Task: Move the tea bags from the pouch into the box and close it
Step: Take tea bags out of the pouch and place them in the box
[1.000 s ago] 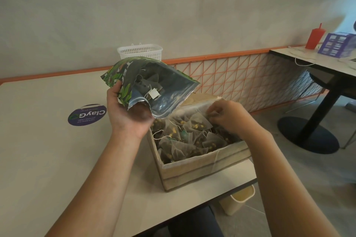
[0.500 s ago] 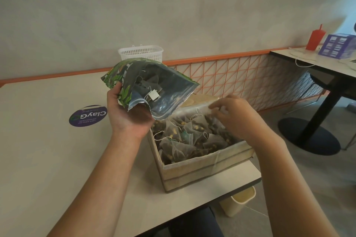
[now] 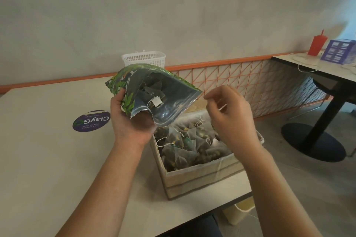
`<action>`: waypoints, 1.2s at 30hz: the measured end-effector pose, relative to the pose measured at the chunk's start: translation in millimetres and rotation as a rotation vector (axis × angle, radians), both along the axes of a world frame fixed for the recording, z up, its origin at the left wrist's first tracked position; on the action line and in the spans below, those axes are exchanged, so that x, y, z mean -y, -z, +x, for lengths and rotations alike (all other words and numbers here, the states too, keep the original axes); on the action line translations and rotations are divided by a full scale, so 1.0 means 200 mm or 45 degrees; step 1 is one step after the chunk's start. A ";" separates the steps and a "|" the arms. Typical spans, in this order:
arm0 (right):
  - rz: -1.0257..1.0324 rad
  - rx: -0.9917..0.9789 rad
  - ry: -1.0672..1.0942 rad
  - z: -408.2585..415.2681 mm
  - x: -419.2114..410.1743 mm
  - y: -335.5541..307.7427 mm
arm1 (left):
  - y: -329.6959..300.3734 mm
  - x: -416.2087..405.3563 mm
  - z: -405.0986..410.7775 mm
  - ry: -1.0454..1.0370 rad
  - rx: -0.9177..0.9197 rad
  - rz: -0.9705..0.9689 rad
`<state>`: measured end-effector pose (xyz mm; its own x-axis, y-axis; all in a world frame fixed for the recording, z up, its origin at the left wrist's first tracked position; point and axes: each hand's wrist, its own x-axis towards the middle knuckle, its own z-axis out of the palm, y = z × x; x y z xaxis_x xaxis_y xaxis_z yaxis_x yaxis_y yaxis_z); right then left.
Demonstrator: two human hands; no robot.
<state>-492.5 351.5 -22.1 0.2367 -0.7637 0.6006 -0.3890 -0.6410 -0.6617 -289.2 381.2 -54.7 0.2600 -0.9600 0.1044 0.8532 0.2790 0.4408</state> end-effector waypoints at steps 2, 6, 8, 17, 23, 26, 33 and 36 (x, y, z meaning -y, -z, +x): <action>-0.029 -0.009 -0.123 0.07 -0.07 -0.03 | 0.01 0.01 0.00 0.003 -0.031 0.010; -0.191 -0.260 -0.205 0.25 -0.06 -0.02 | 0.02 0.01 0.00 0.034 -0.055 0.037; -0.222 -0.384 -0.202 0.33 -0.02 -0.02 | 0.02 0.00 0.00 0.017 -0.040 0.064; -0.347 -0.879 -0.070 0.49 0.09 -0.01 | 0.01 0.00 0.00 -0.073 0.010 0.079; -0.302 -0.571 -0.276 0.40 0.00 -0.02 | 0.00 -0.01 0.03 -0.087 -0.002 0.100; -0.196 -0.335 -0.378 0.31 -0.03 -0.02 | -0.01 -0.01 0.04 -0.086 -0.023 0.098; 0.111 0.120 -0.409 0.07 -0.04 -0.05 | 0.00 -0.01 0.04 -0.038 -0.060 0.016; 0.257 0.071 -0.372 0.00 -0.03 -0.03 | -0.01 -0.01 0.04 -0.017 -0.067 -0.009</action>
<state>-492.1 357.2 -16.9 0.4335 -0.7732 0.4630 -0.1684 -0.5742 -0.8012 -281.6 383.7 -53.6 0.2778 -0.9557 0.0970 0.8712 0.2932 0.3937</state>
